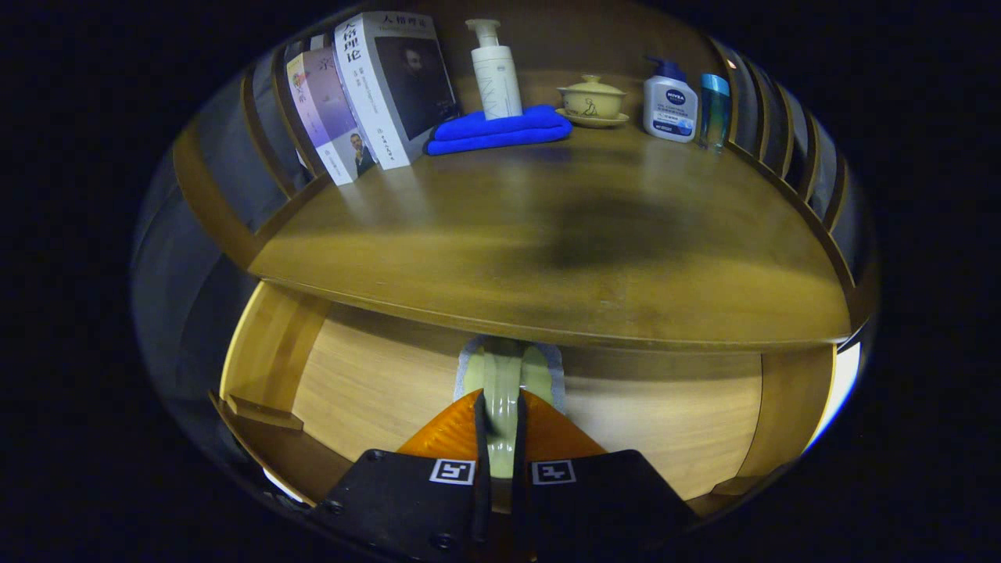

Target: Pull open the drawer, take out the items inside it, and place them on the countertop above the cabinet.

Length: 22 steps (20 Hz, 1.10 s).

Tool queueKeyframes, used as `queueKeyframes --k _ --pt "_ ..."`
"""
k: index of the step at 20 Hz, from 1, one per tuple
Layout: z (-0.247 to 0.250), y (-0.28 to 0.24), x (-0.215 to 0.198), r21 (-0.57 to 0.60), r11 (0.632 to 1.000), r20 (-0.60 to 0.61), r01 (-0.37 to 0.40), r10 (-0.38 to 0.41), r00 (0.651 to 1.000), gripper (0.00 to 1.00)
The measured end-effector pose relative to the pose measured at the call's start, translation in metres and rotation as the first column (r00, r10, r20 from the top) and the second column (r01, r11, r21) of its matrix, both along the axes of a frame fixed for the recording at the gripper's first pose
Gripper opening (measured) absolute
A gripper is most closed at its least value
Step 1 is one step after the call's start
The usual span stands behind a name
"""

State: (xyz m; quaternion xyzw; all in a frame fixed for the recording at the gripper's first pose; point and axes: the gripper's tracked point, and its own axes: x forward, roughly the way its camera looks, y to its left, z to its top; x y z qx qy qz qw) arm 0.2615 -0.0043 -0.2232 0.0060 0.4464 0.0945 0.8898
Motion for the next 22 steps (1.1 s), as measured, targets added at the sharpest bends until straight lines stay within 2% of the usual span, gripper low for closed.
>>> queueKeyframes --k 3,7,15,22 --pt "0.024 -0.002 -0.009 0.002 1.000 0.059 -0.006 0.006 0.998 0.12" --pt "0.057 0.001 -0.027 0.095 0.995 0.129 0.006 -0.018 0.991 0.12" --pt "0.073 -0.015 -0.062 0.096 0.995 0.154 0.007 -0.022 0.988 0.12" --pt "0.119 -0.021 -0.059 0.159 0.987 0.245 0.019 -0.058 0.968 0.12"
